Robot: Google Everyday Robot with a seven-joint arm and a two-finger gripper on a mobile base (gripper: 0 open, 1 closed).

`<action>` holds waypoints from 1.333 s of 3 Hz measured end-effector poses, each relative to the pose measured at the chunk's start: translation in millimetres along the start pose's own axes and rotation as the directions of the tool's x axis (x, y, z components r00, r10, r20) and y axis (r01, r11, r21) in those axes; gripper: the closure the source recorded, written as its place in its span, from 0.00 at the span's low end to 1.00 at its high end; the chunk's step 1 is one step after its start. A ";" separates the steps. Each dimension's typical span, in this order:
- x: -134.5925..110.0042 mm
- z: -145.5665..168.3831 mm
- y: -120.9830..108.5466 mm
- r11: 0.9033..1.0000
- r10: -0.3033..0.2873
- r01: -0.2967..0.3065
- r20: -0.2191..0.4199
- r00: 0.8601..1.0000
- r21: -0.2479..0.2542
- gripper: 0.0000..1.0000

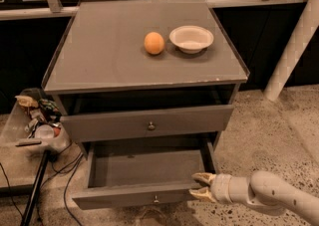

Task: Open middle drawer

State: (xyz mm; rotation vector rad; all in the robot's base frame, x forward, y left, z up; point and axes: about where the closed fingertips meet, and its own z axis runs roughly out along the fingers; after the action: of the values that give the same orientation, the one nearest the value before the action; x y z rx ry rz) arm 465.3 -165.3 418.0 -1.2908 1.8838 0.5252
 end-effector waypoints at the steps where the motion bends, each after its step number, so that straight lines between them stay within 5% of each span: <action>1: -1.9 -1.2 0.6 1.000 0.000 0.000 0.001 1.000 0.001 1.00; 4: -1.9 -1.2 0.7 1.000 0.000 0.000 0.001 1.000 0.001 0.36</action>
Offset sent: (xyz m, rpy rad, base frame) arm -0.0007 0.0005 0.0022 0.0001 -0.0014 -0.0008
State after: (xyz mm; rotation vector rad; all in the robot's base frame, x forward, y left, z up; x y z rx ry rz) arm 464.6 -164.7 420.2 -1.2901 1.8829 0.5241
